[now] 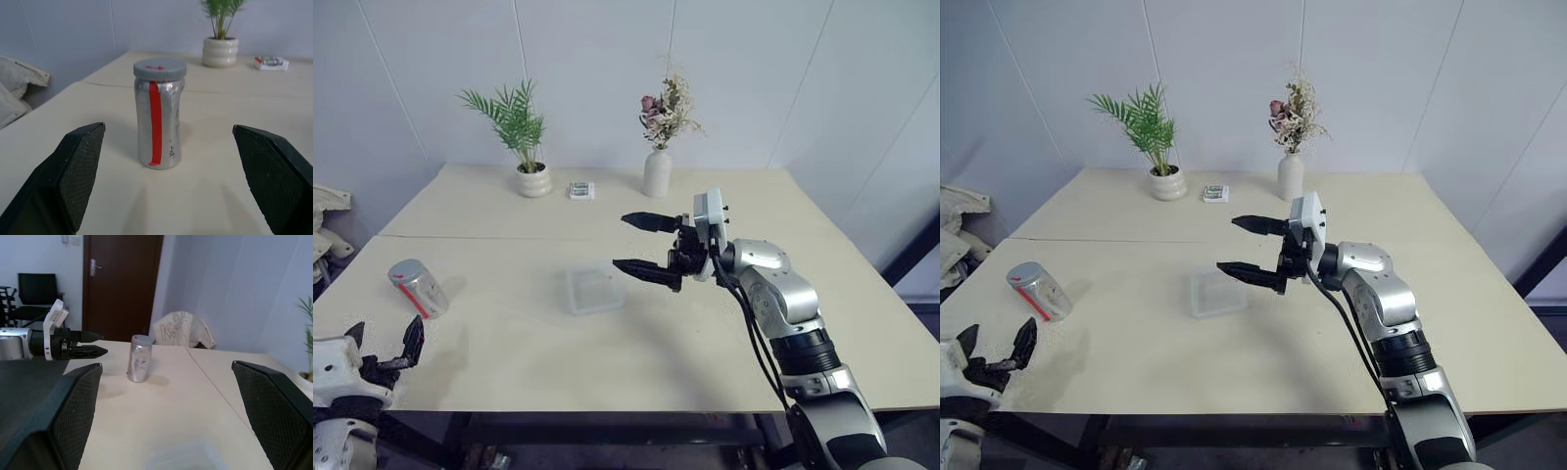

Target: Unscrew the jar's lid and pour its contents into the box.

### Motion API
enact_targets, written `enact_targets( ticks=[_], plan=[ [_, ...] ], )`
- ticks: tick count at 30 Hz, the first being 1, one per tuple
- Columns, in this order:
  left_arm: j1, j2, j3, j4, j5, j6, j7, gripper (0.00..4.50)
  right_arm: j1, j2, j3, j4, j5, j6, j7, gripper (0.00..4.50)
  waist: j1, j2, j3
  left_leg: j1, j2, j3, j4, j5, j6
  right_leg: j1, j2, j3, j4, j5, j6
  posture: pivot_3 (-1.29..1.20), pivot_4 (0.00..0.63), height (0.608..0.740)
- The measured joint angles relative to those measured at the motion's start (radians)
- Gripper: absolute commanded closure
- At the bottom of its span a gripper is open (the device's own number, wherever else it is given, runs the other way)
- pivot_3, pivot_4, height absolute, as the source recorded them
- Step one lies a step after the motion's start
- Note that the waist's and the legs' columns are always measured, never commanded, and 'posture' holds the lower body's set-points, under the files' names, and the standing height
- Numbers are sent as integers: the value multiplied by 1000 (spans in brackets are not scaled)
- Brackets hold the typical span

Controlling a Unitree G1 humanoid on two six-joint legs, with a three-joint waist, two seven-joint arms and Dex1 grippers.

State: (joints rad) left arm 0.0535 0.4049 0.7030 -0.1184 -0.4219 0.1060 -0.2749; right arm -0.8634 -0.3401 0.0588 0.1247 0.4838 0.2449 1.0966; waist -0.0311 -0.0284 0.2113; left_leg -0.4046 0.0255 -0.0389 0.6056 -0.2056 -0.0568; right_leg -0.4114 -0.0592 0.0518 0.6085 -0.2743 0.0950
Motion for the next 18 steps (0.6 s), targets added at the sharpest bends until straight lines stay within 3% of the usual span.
enact_targets(
  ticks=[7, 18],
  plan=[
    [-93, 126, -11, 192, -4, -26, -78, 33, 94, -11, 6, -82, -17, 20, -43, 0, 0, 0, 0, 0, 3, 3, -8, -2, -3, -6, 3, 2, 4, 1, 3, 0, 150, 740],
    [-246, 211, -73, 477, 23, -128, -153, 33, 135, -40, 0, -160, -21, 53, -96, 0, 0, 0, 0, 1, 6, 5, -9, -3, -5, -7, 6, 3, 5, 3, 5, 0, 150, 740]
  ],
)
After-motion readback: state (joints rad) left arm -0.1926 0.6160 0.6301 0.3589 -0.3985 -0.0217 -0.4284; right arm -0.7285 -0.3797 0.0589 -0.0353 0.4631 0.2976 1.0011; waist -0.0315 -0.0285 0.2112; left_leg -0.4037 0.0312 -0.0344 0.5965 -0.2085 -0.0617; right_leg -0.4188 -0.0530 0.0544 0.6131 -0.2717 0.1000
